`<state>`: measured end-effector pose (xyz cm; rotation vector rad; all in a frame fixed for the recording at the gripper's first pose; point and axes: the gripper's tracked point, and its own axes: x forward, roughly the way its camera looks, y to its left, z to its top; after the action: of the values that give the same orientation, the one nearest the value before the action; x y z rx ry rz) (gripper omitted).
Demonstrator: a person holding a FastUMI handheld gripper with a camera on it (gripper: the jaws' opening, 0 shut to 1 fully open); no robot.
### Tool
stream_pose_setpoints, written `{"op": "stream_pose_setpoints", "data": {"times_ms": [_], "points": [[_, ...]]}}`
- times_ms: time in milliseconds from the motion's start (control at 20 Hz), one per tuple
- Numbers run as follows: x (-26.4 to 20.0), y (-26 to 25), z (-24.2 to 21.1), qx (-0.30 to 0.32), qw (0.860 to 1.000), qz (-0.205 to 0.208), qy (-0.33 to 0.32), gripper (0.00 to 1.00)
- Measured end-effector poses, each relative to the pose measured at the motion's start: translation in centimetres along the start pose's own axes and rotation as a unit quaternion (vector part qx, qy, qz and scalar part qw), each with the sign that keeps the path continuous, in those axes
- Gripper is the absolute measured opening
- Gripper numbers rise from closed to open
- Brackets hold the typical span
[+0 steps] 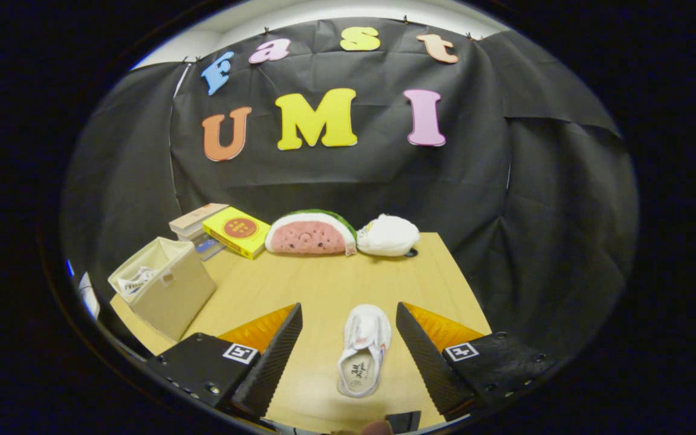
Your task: Open the storage box then place both shoes into the box .Put the left shoe in first, then the right shoe, with the right side of both shoes facing outward in a uniform manner.
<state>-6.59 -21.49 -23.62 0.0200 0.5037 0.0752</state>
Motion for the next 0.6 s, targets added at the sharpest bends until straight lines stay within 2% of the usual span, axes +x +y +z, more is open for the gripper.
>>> {"op": "stream_pose_setpoints", "data": {"times_ms": [250,600], "points": [[1.5,-3.6,-5.3,0.025,0.999,-0.001,0.046,0.96],[5.0,-4.3,-11.3,0.031,0.993,0.009,0.114,0.96]]}}
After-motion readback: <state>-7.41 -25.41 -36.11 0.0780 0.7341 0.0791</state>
